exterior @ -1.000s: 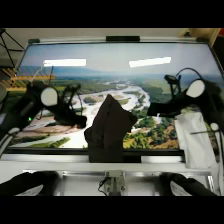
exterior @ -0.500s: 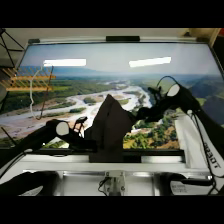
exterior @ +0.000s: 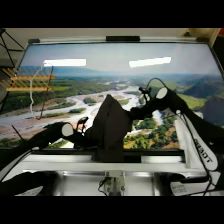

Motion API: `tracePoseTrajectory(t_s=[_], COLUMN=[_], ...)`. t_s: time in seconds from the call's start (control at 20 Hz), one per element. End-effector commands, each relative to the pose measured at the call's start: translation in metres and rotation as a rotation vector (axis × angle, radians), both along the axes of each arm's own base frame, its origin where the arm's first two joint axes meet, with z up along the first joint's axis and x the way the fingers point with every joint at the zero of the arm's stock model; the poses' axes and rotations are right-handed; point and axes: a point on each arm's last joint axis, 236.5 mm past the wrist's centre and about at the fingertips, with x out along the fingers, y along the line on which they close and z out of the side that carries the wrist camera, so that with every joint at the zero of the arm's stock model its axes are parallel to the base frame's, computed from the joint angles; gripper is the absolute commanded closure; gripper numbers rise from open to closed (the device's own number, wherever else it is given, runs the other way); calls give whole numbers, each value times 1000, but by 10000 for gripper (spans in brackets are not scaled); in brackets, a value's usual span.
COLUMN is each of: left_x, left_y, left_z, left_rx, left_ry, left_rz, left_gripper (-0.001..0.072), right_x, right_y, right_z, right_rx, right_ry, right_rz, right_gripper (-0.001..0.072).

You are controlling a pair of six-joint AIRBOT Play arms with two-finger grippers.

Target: Fold the shirts.

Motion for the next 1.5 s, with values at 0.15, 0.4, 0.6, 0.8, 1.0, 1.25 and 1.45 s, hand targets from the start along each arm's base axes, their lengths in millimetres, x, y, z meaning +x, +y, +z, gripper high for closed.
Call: tracePoseTrajectory(t_s=[0.15, 0.4, 0.6, 0.8, 1.0, 1.25, 1.45], left_x=[53, 107, 25, -19, -8, 35, 107], left_y=[42, 139, 180, 188, 185, 178, 187], left_z=[89, 369, 577, 590, 557, 502, 490], left_rx=[52, 81, -101, -137, -87, -36, 43], left_ry=[-261, -987, -1558, -1595, -1479, -1343, -1439], left_rz=[-141, 82, 339, 365, 333, 310, 361], left_gripper=[671, 672, 671, 670, 670, 669, 668], right_x=[17, 62, -1, -70, -93, -27, 57], right_y=[-11, -54, -84, -103, -109, -112, -110], right_z=[73, 299, 462, 551, 579, 558, 463], right_rx=[-26, -45, -34, -47, -38, -47, -115], right_ry=[-123, -757, -1223, -1544, -1655, -1582, -1302], right_rz=[132, 14, -135, -236, -276, -302, -239], right_gripper=[659, 659, 659, 659, 659, 659, 659])
